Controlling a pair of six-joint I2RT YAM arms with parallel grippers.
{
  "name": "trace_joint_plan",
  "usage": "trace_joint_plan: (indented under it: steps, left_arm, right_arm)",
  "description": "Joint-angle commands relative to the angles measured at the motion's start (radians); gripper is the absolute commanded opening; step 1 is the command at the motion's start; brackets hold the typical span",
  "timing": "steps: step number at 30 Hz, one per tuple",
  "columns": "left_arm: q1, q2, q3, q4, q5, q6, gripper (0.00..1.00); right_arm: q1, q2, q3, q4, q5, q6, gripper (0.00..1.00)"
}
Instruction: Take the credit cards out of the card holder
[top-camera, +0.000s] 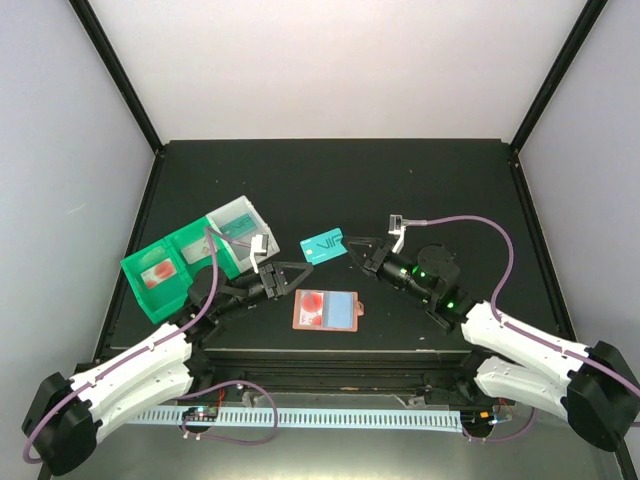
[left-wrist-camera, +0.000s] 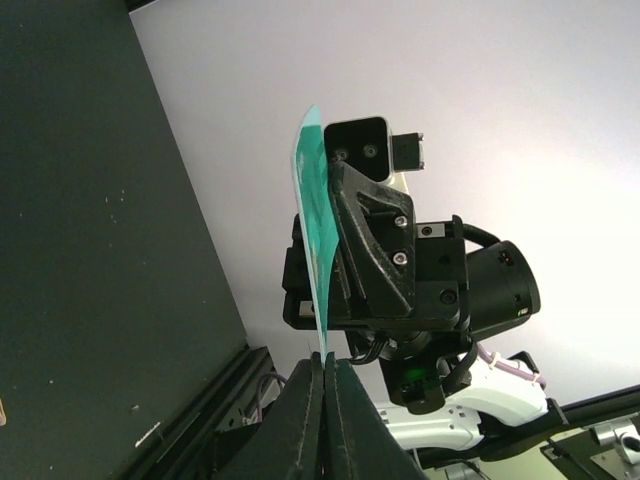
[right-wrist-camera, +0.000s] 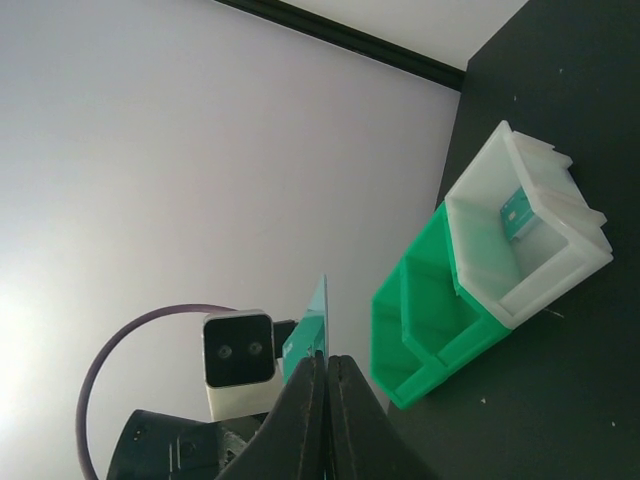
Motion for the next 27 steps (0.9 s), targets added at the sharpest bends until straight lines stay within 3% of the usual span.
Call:
trace_joint_plan:
  steps: [1,5,8,12,17,24,27]
  left_arm:
    - [0.000,-0.013,0.008,0.030,0.003,0.019,0.01]
    - [0.002,-0.022,0.009,0.005,-0.001,0.038,0.02]
    - [0.001,-0.031,0.009,-0.016,-0.002,0.053,0.02]
    - [0.001,-0.053,0.010,-0.064,-0.019,0.082,0.02]
    - [0.009,-0.083,0.013,-0.147,-0.052,0.121,0.01]
    - [0.045,-0.098,0.084,-0.342,-0.080,0.237,0.02]
    - [0.080,-0.098,0.109,-0.401,-0.078,0.267,0.02]
  right_arm:
    - [0.008,-0.010,-0.025,0.016,0.011,0.001,0.01]
    - [0.008,-0.015,-0.029,0.002,0.011,-0.013,0.01]
    - [0.009,-0.029,-0.032,-0.017,0.016,-0.030,0.07]
    - [0.008,-0.061,-0.036,-0.077,0.037,-0.065,0.25]
    - [0.007,-0.109,-0.040,-0.163,0.046,-0.124,0.60]
    - [0.007,-0.176,-0.067,-0.262,0.050,-0.212,0.98]
    - [0.007,-0.203,-0.072,-0.313,0.047,-0.249,1.00]
